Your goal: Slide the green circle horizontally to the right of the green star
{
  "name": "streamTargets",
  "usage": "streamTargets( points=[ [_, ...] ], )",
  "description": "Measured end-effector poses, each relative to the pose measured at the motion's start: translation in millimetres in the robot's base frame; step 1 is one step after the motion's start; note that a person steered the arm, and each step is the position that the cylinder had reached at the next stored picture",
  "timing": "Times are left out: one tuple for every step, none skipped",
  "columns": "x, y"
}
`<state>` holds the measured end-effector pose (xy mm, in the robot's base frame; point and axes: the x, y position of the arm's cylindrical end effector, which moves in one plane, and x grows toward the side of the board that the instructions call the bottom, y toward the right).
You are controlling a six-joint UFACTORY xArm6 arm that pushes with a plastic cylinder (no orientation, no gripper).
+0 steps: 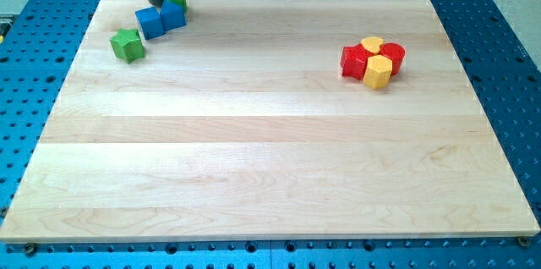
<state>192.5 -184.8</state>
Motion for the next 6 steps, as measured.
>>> streamTargets(
  points=[
    [58,75],
    [116,135],
    [97,207],
    [21,229],
    [18,163],
    [114,153]
  ],
)
